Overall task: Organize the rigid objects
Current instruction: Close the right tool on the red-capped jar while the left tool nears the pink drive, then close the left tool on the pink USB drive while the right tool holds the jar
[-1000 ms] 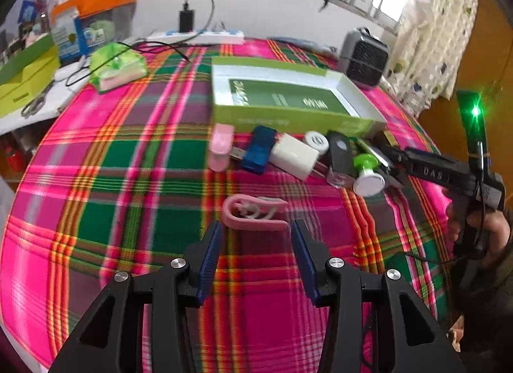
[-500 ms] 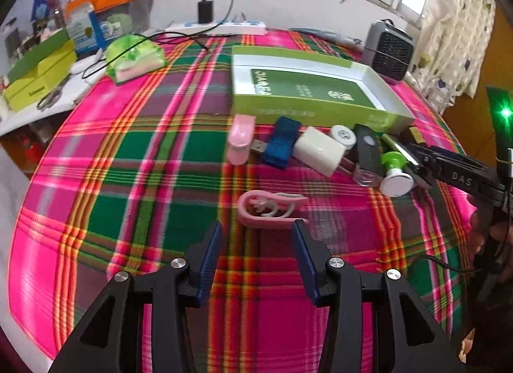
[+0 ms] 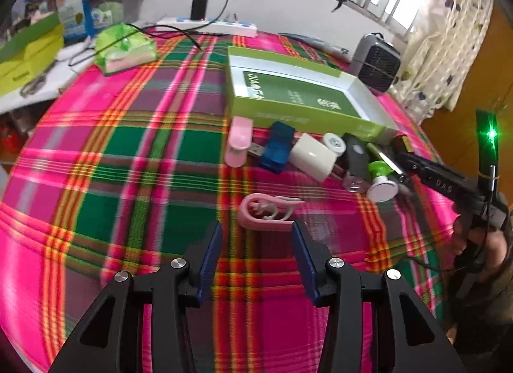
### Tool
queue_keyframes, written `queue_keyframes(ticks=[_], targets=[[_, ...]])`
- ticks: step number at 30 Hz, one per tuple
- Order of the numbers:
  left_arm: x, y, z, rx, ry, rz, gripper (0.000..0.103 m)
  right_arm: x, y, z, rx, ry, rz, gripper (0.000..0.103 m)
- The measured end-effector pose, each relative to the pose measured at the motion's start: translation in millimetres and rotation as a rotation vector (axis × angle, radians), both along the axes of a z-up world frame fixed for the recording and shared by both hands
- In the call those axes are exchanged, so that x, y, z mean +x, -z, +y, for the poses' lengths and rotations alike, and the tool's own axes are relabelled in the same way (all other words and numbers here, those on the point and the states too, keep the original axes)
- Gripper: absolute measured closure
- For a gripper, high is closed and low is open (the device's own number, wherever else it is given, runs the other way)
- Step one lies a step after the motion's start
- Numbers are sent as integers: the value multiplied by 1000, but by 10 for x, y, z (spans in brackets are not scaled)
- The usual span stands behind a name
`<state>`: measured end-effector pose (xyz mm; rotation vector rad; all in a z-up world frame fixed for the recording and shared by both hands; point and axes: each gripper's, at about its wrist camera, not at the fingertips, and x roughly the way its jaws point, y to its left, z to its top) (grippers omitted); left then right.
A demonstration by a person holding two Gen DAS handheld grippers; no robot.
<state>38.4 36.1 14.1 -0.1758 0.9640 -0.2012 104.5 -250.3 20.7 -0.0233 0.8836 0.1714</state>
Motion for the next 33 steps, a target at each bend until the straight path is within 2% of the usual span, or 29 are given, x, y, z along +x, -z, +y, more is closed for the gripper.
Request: queue_keyframes(ticks=[3, 13, 19, 26, 33], targets=[[2, 4, -90, -39, 41, 8, 60, -35, -31, -14, 7, 6, -10, 68], [-58, 13, -367, -27, 148, -2, 60, -172, -95, -61, 25, 28, -28, 68], [-66, -89, -144, 15, 93, -39, 60, -272, -143, -32, 29, 17, -43, 68], [148, -266, 82, 70, 24, -106, 60, -333, -193, -15, 30, 17, -58, 68], [431, -234, 109, 119, 18, -102, 60, -324, -215, -11, 26, 24, -61, 68]])
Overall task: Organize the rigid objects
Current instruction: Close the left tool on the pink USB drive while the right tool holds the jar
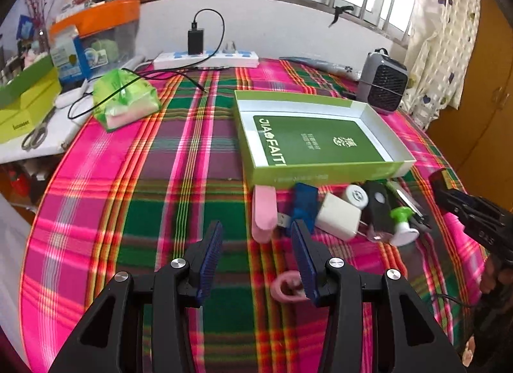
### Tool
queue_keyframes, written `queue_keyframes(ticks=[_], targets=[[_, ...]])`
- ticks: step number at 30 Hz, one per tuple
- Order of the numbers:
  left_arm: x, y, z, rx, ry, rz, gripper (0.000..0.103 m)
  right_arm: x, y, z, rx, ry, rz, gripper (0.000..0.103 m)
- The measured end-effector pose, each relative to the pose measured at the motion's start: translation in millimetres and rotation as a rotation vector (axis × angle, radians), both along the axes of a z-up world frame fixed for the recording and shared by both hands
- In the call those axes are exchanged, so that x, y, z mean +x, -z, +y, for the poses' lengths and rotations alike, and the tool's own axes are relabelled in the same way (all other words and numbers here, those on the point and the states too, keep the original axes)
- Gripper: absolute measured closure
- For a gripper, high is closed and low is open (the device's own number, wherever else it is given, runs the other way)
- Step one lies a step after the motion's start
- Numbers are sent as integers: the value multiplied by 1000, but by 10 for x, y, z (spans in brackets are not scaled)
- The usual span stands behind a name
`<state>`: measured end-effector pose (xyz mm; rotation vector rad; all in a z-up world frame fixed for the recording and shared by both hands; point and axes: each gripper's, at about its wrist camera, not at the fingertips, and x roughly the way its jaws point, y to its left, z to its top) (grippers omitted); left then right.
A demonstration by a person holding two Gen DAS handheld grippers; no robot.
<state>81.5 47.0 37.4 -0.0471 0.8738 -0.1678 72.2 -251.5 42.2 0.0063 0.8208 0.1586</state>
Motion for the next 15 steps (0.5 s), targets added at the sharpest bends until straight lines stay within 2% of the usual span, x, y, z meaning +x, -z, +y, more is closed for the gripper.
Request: queue_keyframes(ticks=[10, 15], targets=[[250, 106, -125, 48, 48, 27, 60, 59, 23, -9, -1, 8, 11, 68], [330, 149, -152, 67, 35, 39, 60, 102, 43, -20, 3, 10, 20, 68]])
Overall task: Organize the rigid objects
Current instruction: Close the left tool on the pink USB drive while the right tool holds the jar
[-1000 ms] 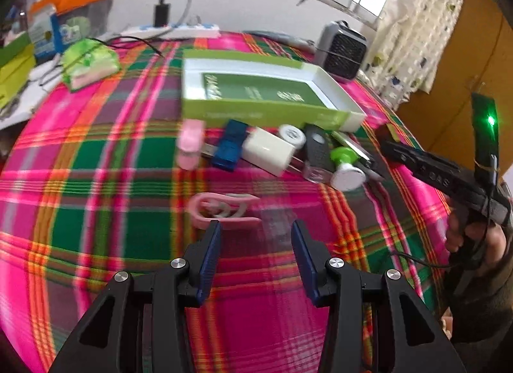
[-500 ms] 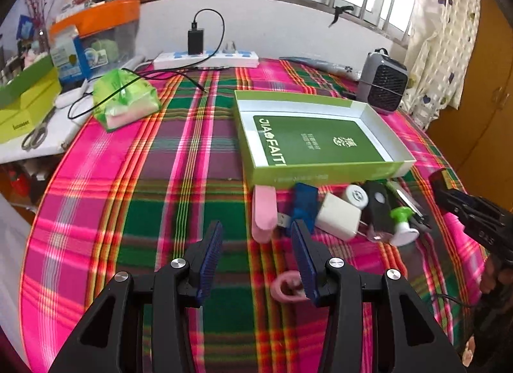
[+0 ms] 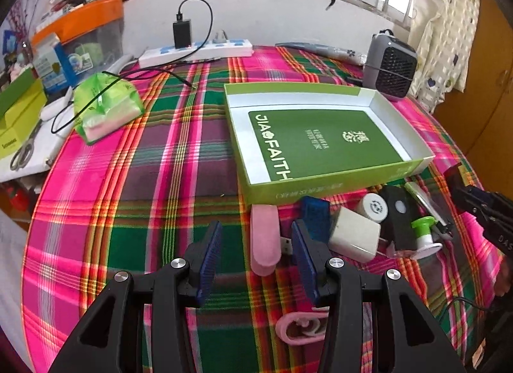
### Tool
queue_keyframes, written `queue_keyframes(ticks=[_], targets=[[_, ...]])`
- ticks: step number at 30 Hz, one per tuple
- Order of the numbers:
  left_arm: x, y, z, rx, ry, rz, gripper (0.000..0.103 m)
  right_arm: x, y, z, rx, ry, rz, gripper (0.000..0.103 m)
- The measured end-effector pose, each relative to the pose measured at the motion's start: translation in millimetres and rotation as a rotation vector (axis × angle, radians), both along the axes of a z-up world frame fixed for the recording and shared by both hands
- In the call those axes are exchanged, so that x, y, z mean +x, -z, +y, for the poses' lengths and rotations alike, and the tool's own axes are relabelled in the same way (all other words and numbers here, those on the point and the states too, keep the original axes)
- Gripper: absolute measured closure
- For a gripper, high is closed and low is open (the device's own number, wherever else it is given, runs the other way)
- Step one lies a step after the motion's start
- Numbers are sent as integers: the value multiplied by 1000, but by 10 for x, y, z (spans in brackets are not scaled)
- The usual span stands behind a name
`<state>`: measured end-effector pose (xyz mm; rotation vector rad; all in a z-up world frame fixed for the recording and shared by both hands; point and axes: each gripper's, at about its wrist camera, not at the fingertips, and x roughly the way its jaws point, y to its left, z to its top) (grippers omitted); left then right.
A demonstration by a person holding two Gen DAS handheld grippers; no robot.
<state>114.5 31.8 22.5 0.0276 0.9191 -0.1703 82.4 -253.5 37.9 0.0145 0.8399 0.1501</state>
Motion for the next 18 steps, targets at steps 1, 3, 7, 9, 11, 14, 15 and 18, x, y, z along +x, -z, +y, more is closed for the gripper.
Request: queue_keyframes(ticks=[1, 3, 7, 9, 11, 14, 15, 18], targets=[[11, 9, -7, 7, 0, 1, 60, 9, 2, 0, 0, -1, 1, 68], [23, 16, -26, 12, 6, 0, 60, 26, 8, 1, 1, -3, 4, 68], [56, 46, -32, 5, 4, 3, 61, 59, 30, 10, 2, -5, 10, 68], [77, 65, -42, 5, 3, 10, 66, 71, 36, 12, 3, -7, 12, 68], [93, 81, -53, 11, 4, 13, 68, 81, 41, 7, 3, -7, 14, 68], [109, 82, -58, 7, 2, 14, 72, 91, 50, -2, 5, -6, 16, 68], [105, 82, -60, 8, 0, 14, 74, 94, 53, -6, 5, -5, 17, 68], [113, 87, -58, 9, -6, 14, 78, 103, 54, -11, 7, -4, 19, 68]])
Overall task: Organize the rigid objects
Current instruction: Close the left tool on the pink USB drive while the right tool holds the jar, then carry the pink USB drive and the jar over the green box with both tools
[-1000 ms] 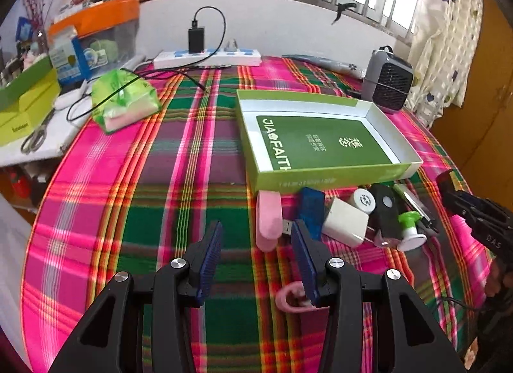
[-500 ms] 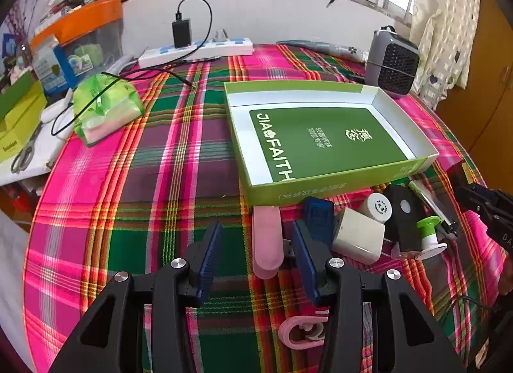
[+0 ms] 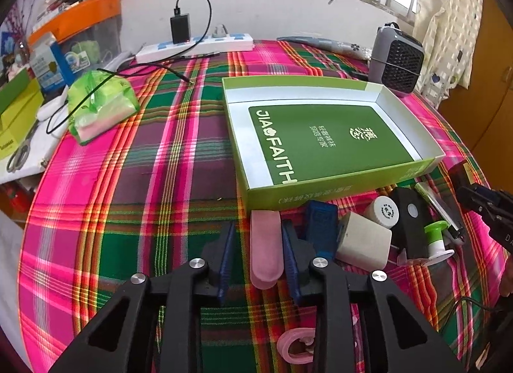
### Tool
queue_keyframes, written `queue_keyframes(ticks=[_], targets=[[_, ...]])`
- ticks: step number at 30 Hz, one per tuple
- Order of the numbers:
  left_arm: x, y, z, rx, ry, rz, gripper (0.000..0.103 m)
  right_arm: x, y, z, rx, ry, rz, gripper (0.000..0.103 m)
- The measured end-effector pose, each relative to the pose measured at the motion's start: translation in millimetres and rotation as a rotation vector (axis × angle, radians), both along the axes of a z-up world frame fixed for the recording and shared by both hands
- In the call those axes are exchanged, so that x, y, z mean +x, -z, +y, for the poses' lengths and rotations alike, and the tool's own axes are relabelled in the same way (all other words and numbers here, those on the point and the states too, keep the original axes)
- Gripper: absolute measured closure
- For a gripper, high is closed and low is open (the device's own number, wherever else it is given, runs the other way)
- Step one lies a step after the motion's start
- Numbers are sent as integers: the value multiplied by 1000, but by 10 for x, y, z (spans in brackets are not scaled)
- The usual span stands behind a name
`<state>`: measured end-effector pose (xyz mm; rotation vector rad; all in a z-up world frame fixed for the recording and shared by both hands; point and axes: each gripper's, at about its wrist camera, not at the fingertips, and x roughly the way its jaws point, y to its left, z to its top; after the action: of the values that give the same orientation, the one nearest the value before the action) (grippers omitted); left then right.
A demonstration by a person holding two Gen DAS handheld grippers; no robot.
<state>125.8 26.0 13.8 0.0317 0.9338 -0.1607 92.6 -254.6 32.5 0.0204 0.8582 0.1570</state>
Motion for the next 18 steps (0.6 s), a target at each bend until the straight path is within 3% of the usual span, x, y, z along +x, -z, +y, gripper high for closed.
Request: queue_keyframes(ticks=[6, 18], targets=[[-2, 1, -6, 7, -2, -1, 86, 1, 1, 0, -1, -1, 0, 68], [-55, -162, 87, -3, -29, -22, 86, 12, -131, 2, -8, -11, -25, 68]])
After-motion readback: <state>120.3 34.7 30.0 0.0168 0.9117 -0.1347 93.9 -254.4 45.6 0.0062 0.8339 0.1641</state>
